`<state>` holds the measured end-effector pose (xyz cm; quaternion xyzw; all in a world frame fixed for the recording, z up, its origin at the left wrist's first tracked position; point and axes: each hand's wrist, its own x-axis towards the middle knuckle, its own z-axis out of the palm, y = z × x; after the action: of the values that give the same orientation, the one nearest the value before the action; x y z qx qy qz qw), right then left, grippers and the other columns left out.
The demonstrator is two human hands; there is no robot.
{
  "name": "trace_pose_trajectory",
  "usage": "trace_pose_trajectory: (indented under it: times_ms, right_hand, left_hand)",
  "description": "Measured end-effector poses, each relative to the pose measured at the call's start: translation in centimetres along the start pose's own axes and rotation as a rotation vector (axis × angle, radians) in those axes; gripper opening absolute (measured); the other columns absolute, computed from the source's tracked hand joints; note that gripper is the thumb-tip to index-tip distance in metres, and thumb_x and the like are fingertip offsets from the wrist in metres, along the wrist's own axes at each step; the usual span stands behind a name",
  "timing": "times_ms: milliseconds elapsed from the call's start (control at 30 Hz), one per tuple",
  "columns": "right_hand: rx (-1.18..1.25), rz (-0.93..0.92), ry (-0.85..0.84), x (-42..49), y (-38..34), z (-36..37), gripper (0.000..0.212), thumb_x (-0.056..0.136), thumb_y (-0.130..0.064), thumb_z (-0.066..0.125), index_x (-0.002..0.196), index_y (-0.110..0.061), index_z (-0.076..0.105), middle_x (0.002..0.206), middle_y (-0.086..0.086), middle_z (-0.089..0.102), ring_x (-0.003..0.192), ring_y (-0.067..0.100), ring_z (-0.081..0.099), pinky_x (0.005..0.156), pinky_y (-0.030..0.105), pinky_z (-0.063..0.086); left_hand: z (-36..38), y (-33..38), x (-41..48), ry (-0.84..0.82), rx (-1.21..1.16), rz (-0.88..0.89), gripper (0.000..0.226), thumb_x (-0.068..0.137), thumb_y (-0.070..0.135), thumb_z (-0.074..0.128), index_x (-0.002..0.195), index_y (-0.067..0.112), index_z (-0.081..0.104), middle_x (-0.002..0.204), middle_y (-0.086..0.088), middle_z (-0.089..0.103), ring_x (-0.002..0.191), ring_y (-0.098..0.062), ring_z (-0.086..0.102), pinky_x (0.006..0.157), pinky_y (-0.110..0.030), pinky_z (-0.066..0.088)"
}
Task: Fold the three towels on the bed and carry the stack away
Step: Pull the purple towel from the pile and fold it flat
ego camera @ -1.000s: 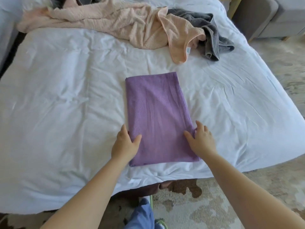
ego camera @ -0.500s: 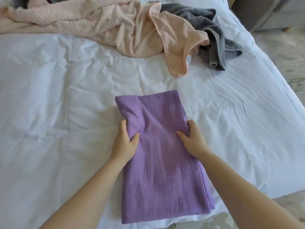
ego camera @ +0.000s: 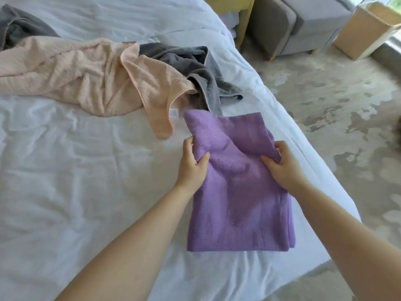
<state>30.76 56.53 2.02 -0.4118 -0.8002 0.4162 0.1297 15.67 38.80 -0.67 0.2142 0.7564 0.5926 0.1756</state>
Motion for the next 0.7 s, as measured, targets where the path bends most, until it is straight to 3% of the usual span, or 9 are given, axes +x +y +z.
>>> trace_pose_trajectory:
  times_ms: [100,200,300,400,500,567,700]
  right_hand:
    - [-0.04,0.008,-0.005,6.3,2.6,-1.9,0.032,0.086,-0.023,0.067,0.113,-0.016,0.05,0.097,0.0,0.059,0.089,0.018,0.054,0.073,0.023,0.035]
    - [-0.031,0.132,-0.078,9.4,5.9,-1.9,0.049,0.087,-0.034,0.065,0.127,-0.014,0.045,0.108,0.002,0.053,0.092,0.018,0.052,0.079,0.027,0.04]
    - [0.046,0.199,-0.098,7.9,8.8,-1.7,0.046,0.087,-0.042,0.063,0.123,-0.017,0.048,0.107,0.0,0.054,0.086,0.013,0.053,0.072,0.023,0.038]
    - [0.167,0.219,-0.111,4.2,10.5,-2.2,0.04,0.084,-0.046,0.064,0.115,-0.028,0.045,0.105,-0.008,0.058,0.088,0.004,0.057,0.07,0.018,0.04]
    - [0.049,0.168,-0.191,0.5,11.6,-2.9,0.059,0.08,-0.049,0.066,0.127,-0.027,0.039,0.107,-0.015,0.052,0.096,0.008,0.053,0.079,0.024,0.038]
    - [-0.066,0.072,-0.237,-0.8,12.0,-3.2,0.064,0.082,-0.041,0.067,0.133,-0.022,0.033,0.114,-0.008,0.05,0.097,0.016,0.053,0.077,0.026,0.035]
    - [-0.065,0.057,-0.281,-0.6,11.8,-4.3,0.056,0.09,-0.015,0.057,0.138,-0.016,0.029,0.138,0.005,0.047,0.12,0.029,0.05,0.081,0.027,0.032]
  left_hand:
    - [5.1,-0.8,2.6,0.08,-0.037,-0.128,0.039,0.09,0.01,0.057,0.125,0.01,0.04,0.111,0.001,0.055,0.098,-0.015,0.054,0.08,-0.016,0.038]
    - [8.0,-3.2,3.3,0.157,-0.039,-0.354,0.041,0.093,0.023,0.055,0.127,0.013,0.036,0.112,0.001,0.054,0.102,-0.022,0.055,0.083,-0.024,0.038]
    - [8.4,-4.7,1.7,0.225,0.029,-0.401,0.043,0.091,0.032,0.059,0.125,0.012,0.04,0.113,0.002,0.058,0.104,-0.02,0.059,0.082,-0.024,0.04]
    - [7.7,-4.7,-1.8,0.187,0.139,-0.405,0.052,0.086,0.044,0.063,0.125,0.017,0.042,0.105,0.011,0.06,0.099,-0.014,0.061,0.079,-0.021,0.043]
    - [7.3,-4.5,-6.1,0.071,0.342,-0.46,0.065,0.082,0.055,0.062,0.131,0.019,0.038,0.112,0.008,0.062,0.101,-0.017,0.061,0.085,-0.032,0.048]
    - [7.5,-4.3,-8.2,0.045,0.422,-0.478,0.062,0.086,0.05,0.059,0.134,0.017,0.037,0.122,-0.001,0.06,0.107,-0.025,0.06,0.089,-0.036,0.048]
    - [9.5,-2.3,-11.1,0.151,0.335,-0.498,0.059,0.092,0.036,0.057,0.139,0.012,0.031,0.129,-0.008,0.055,0.111,-0.03,0.057,0.081,-0.027,0.04]
